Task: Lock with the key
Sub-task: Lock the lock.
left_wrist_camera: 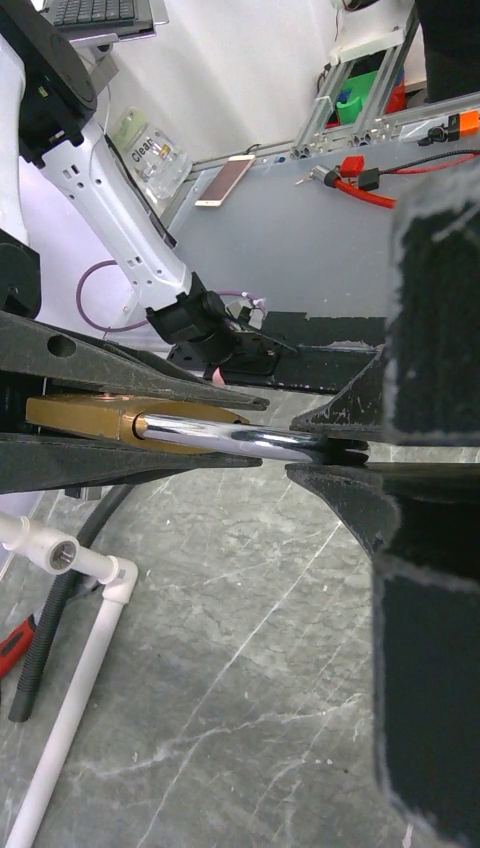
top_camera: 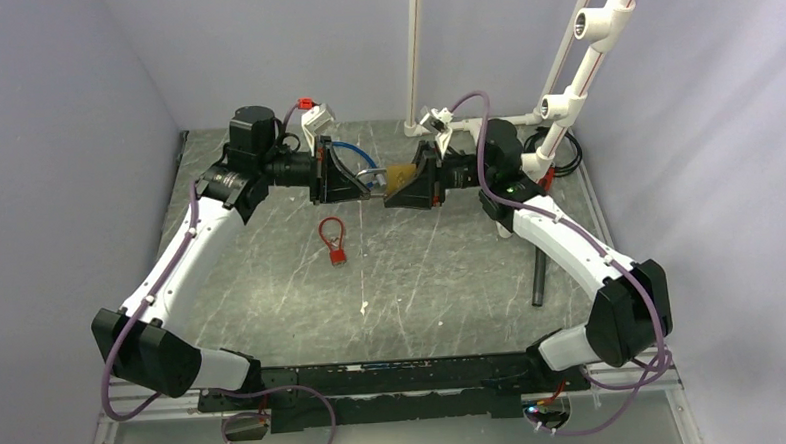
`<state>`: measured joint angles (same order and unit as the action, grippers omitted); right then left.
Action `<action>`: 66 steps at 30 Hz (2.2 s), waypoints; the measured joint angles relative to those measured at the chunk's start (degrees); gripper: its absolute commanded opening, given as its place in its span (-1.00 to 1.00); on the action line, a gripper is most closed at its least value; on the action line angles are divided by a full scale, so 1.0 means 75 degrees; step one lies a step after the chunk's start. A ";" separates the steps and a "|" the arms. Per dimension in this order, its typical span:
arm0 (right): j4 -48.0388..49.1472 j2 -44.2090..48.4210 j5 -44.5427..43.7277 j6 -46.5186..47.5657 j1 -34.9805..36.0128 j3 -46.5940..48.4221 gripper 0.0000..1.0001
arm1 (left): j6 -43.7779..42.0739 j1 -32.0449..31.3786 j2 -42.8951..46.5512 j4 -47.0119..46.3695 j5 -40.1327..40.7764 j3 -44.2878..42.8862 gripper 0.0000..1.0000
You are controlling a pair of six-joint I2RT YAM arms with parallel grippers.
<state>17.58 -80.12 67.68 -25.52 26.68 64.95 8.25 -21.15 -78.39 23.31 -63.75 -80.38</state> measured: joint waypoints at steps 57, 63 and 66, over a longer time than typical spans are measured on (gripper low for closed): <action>-0.0265 -0.0230 -0.0003 0.0332 -0.0003 0.0452 -1.00 | 0.2194 -0.0169 -0.0256 -0.3483 -0.0385 0.0901 -1.00; -0.0192 -0.0277 -0.0009 0.0265 -0.0052 0.0452 -1.00 | 0.2372 -0.0169 -0.0411 -0.3809 -0.0495 0.0901 -1.00; -0.0198 -0.0274 0.0017 0.0294 -0.0070 0.0452 -1.00 | 0.2393 -0.0169 -0.0423 -0.3847 -0.0519 0.0901 -1.00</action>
<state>16.10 -82.17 67.81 -23.31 26.15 68.34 26.20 -22.41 -81.56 -5.54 -67.64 -73.63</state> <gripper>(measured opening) 0.244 0.063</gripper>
